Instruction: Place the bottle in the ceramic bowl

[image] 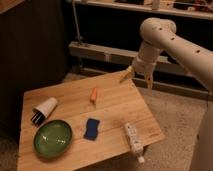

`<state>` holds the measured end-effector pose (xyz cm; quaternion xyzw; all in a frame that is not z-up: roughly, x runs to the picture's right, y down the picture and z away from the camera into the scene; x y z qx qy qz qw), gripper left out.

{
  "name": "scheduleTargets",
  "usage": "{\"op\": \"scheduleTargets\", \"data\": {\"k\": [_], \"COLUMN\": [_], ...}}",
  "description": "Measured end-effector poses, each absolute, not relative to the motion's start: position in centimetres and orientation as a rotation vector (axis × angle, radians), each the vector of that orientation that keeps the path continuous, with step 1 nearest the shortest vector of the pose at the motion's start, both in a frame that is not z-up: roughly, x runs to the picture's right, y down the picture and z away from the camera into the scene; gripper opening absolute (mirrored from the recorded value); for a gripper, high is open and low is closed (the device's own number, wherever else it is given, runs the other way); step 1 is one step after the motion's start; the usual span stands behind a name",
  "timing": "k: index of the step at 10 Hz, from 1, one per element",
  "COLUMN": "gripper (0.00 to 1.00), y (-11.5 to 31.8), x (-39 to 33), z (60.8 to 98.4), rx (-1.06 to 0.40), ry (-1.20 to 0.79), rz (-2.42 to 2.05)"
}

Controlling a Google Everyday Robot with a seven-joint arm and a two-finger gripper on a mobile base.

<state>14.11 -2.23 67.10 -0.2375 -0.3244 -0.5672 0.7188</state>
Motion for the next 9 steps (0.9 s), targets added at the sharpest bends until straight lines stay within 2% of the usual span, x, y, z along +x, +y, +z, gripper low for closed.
{"op": "scheduleTargets", "data": {"k": [5,9], "gripper": [0.80,0.80], "y": [-2.0,0.6], "x": [12.5,11.1], "z": [67.3,66.7], "rx": [-0.497,-0.447], "ry": [-0.664,-0.624], "rz": [-1.344,-1.422]}}
